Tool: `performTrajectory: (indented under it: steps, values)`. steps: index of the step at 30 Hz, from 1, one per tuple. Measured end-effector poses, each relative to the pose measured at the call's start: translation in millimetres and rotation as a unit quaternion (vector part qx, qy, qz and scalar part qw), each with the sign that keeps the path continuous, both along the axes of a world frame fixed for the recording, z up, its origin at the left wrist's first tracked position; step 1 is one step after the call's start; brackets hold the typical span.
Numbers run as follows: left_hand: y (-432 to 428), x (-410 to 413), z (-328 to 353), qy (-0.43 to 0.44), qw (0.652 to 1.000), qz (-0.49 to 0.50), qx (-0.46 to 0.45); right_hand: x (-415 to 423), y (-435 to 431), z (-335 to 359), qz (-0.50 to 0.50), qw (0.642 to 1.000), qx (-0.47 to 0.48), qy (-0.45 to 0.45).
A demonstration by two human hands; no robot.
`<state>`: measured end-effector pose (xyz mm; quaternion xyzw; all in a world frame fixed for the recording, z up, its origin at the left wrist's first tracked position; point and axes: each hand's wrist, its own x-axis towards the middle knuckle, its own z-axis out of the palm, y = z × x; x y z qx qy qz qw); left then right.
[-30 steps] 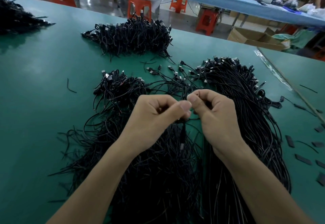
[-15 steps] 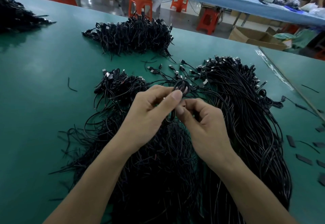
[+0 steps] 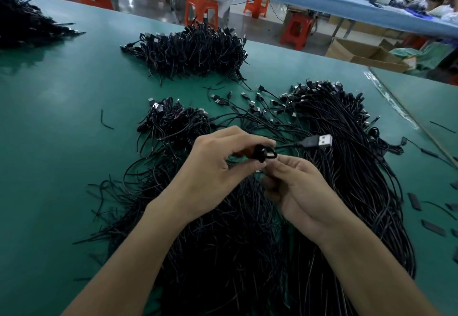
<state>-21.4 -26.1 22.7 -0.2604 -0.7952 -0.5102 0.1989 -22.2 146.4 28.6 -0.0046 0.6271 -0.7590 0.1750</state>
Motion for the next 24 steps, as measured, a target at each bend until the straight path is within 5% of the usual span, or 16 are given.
performTrajectory:
  steps: [2, 5, 7, 10, 15, 18, 20, 24]
  values:
    - [-0.2, -3.2, 0.1, -0.039, 0.999, 0.035, 0.014, -3.6, 6.0, -4.8, -0.016, 0.999, 0.029, -0.001]
    - [-14.5, -23.3, 0.5, -0.126, 0.976, 0.150, 0.097, -10.0, 20.8, -19.1, -0.038, 0.966, 0.247, 0.066]
    - [-30.7, -42.1, 0.1, -0.152, 0.953, 0.232, 0.119, -14.0, 34.3, -32.4, -0.018, 0.899, 0.417, 0.128]
    - [-51.7, -68.6, -5.6, -0.149, 0.936, 0.319, 0.027, -17.2, 45.4, -49.1, -0.008, 0.767, 0.614, 0.187]
    - [-63.0, -92.8, -30.4, -0.168, 0.890, 0.394, -0.156, -25.0, 41.0, -52.7, -0.062, 0.646, 0.709, 0.276]
    - [-56.1, -92.2, -38.9, -0.173, 0.879, 0.394, -0.205, -32.9, 39.5, -45.5, -0.062, 0.564, 0.790, 0.231]
    - [-52.1, -94.1, -38.9, -0.176, 0.876, 0.381, -0.239, -38.5, 38.9, -41.2, -0.042, 0.546, 0.820, 0.166]
    - [-49.6, -94.5, -31.7, -0.190, 0.864, 0.381, -0.269, -44.9, 40.6, -35.9, -0.053, 0.569, 0.814, 0.104]
